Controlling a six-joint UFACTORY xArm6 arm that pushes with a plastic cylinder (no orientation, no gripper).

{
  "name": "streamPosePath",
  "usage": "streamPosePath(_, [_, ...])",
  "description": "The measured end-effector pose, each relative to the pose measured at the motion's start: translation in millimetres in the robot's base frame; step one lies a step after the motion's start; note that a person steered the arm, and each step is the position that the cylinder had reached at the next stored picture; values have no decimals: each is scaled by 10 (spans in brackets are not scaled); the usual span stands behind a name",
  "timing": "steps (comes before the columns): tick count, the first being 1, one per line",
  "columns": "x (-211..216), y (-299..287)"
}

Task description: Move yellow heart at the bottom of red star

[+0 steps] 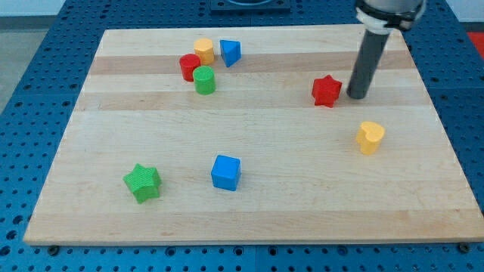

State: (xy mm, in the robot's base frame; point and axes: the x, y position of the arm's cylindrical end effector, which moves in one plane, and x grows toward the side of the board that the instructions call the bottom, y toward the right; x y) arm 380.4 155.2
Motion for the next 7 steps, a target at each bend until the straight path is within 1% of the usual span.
streamPosePath(1, [1, -630])
streamPosePath(2, [0, -1080])
streamPosePath(3, [-1, -1285])
streamPosePath(4, [-1, -1285])
streamPosePath(5, [-1, -845])
streamPosePath(6, [-17, 284])
streamPosePath(7, [-23, 1161])
